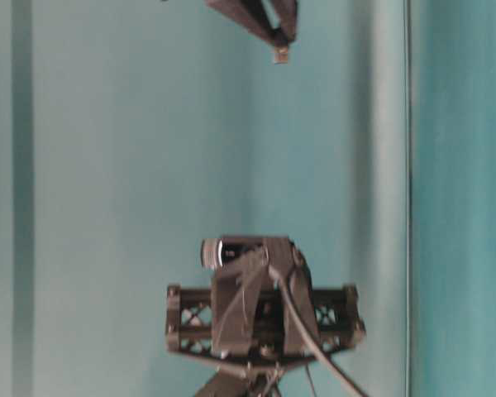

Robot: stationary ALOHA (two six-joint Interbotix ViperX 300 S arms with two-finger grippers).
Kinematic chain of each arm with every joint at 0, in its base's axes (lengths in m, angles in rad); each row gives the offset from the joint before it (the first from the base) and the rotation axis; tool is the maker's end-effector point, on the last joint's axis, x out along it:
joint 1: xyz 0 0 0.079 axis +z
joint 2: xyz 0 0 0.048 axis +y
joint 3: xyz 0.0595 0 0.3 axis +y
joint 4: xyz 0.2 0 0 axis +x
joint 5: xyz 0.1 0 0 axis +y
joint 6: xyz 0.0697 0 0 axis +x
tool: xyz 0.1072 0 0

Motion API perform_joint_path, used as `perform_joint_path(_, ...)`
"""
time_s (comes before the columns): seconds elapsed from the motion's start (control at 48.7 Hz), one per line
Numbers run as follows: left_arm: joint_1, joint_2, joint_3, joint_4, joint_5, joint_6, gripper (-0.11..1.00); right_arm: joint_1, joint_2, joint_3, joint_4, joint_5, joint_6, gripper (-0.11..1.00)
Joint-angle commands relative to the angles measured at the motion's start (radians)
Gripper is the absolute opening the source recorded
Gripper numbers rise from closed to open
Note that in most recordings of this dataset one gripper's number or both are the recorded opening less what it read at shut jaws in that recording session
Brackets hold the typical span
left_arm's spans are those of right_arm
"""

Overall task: Insert the USB using both arms.
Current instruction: 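Lift both cable ends and bring them together above the table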

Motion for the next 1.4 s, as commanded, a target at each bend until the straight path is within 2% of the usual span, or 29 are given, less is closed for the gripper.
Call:
perform_joint_path(0.0,-0.002,0.011,-0.057,-0.012,0.029,0.021,0.28,0.023,-0.008,-0.035,-0.041,-0.014,0.0,0.2)
perform_joint_path(0.144,-0.014,0.044,-0.087,-0.012,0.066,0.008,0.28,0.071,0.011,-0.069,-0.058,-0.069,-0.005,0.2)
perform_joint_path(0.369,-0.058,0.071,-0.106,-0.012,0.103,0.003,0.28,0.146,0.034,-0.089,-0.06,-0.028,-0.048,0.2)
perform_joint_path(0.595,-0.092,0.104,-0.144,-0.043,0.104,0.0,0.28,0.16,0.048,-0.098,-0.063,-0.003,-0.118,0.2)
perform_joint_path(0.698,-0.091,0.121,-0.178,-0.049,0.104,-0.002,0.28,0.172,0.061,-0.114,-0.087,-0.002,-0.138,0.2)
perform_joint_path(0.8,-0.091,0.14,-0.207,-0.049,0.103,-0.006,0.28,0.195,0.075,-0.129,-0.107,0.009,-0.138,0.2)
perform_joint_path(0.964,-0.092,0.153,-0.219,-0.048,0.103,-0.015,0.28,0.238,0.104,-0.146,-0.109,0.06,-0.138,0.2)
perform_joint_path(1.19,-0.098,0.155,-0.227,-0.049,0.097,-0.02,0.28,0.258,0.129,-0.149,-0.109,0.06,-0.135,0.2)
perform_joint_path(1.293,-0.098,0.155,-0.229,-0.037,0.071,-0.031,0.28,0.258,0.129,-0.149,-0.109,0.046,-0.135,0.2)
perform_joint_path(1.375,-0.098,0.156,-0.23,-0.006,0.034,-0.043,0.28,0.258,0.129,-0.147,-0.109,0.031,-0.133,0.2)
